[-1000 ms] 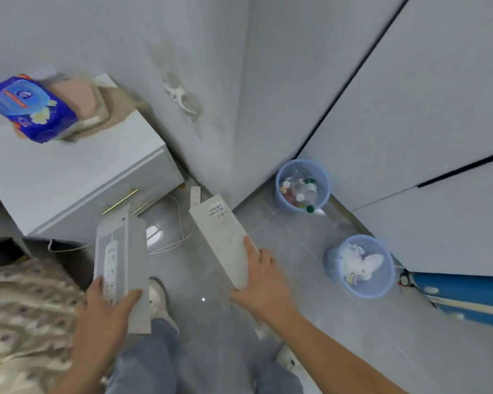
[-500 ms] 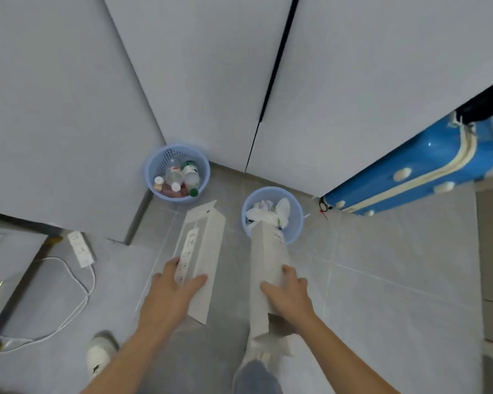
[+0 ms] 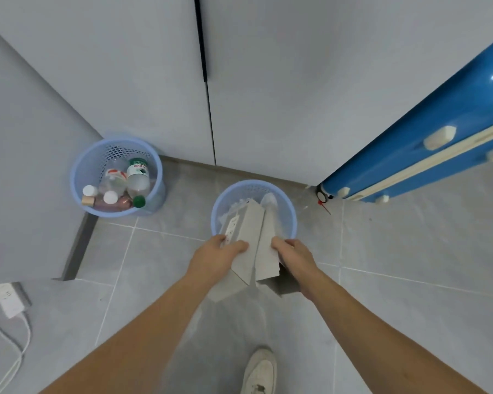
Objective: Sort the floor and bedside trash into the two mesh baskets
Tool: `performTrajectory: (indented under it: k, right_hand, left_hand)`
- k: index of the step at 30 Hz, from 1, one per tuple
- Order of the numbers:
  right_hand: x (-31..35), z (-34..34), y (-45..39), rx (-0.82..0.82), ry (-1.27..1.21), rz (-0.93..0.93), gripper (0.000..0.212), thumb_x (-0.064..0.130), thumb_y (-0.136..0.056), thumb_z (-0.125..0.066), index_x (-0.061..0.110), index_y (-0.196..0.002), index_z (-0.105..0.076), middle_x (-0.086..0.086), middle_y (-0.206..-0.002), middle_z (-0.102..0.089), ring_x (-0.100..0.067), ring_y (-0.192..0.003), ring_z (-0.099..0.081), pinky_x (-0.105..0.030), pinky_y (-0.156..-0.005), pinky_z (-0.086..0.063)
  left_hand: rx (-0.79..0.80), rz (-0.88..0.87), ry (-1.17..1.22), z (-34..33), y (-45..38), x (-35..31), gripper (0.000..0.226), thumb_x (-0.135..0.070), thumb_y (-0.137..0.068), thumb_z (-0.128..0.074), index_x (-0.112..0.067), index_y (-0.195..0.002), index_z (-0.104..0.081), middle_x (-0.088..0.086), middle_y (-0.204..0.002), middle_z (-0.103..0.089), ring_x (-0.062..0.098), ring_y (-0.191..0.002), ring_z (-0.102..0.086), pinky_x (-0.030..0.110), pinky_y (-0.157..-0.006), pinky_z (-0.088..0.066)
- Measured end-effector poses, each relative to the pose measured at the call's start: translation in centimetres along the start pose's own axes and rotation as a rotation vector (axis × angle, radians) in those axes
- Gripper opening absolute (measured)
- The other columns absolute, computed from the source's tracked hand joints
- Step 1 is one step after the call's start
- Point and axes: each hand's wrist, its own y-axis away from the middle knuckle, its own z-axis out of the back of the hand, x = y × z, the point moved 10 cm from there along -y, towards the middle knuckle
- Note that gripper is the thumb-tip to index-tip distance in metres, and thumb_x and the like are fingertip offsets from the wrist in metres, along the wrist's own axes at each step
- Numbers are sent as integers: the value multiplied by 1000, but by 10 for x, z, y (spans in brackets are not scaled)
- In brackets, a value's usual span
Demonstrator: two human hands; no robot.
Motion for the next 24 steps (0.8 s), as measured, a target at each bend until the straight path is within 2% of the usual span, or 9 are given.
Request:
performTrajectory:
  k: [5, 7, 9, 10, 13, 15, 17, 19, 24]
  right_hand:
    - [3, -7, -37, -15, 150, 34, 87, 71, -56, -57, 30, -133, -55, -5, -135, -51, -27, -113, -58, -48, -103, -49]
    - [9, -12, -46, -30, 207, 56, 86, 71, -59, -57, 27, -132, -56, -6, -135, -46, -29, -112, -57, -45, -102, -49]
    - [16, -14, -58, -55, 257, 78, 73, 68, -72, -59, 21, -128, -57, -6, -135, -38, -30, -107, -55, -42, -95, -49]
    - [18, -14, -64, -69, 277, 86, 69, 66, -77, -60, 18, -126, -56, -7, -135, -35, -31, -106, -55, -42, -93, -50]
    - [22, -16, -75, -72, 320, 86, 68, 60, -81, -55, 14, -130, -54, -7, -144, -31, -33, -113, -51, -46, -99, -48]
    - [33, -8, -67, -135, 390, 123, 61, 53, -80, -48, 19, -130, -55, -7, -140, -36, -33, -118, -45, -51, -102, -45]
    - [48, 2, -43, -232, 503, 252, 54, 49, -86, -45, 23, -132, -54, -7, -134, -40, -30, -119, -41, -51, -102, -44]
    - [65, 13, -6, -264, 483, 391, 46, 43, -92, -50, 22, -132, -54, -5, -134, -43, -26, -123, -41, -48, -103, -44]
    - [69, 14, 121, -193, 430, 577, 35, 31, -92, -59, 23, -126, -58, 1, -131, -52, -20, -120, -51, -42, -96, -49]
  left_hand:
    - [18, 50, -47, -16, -55, 16, 93, -77, -52, -59, -27, -131, -64, 4, -129, -66, 30, -114, -62, 46, -103, -49]
    - [-1, 42, -29, -23, -68, 15, 75, -70, -65, -64, -22, -122, -68, 6, -123, -68, 30, -109, -64, 46, -101, -51]
    - [-25, 38, 45, -30, -84, 16, 53, -59, -77, -69, -19, -111, -68, 8, -115, -69, 30, -102, -65, 46, -99, -53]
    - [-26, 41, 67, -33, -91, 16, 49, -57, -79, -70, -19, -110, -67, 9, -113, -70, 31, -101, -66, 46, -99, -53]
    - [-12, 70, 94, -35, -104, 19, 60, -66, -75, -65, -20, -114, -65, 12, -118, -68, 34, -103, -66, 47, -100, -53]
    - [-48, 82, 11, -25, -105, 20, 75, -74, -76, -51, -20, -128, -61, 16, -129, -58, 36, -110, -59, 47, -103, -48]
    - [-113, 10, -182, -12, -86, 14, 78, -76, -81, -37, -23, -136, -55, 12, -129, -47, 37, -113, -49, 44, -101, -41]
    - [-223, -120, -291, 10, -51, -2, 62, -67, -91, -39, -24, -133, -54, 6, -118, -39, 35, -117, -46, 47, -100, -39]
    - [-233, -446, -194, 39, 82, -29, 23, -43, -99, -52, -25, -108, -63, -1, -109, -52, 20, -107, -53, 38, -88, -43]
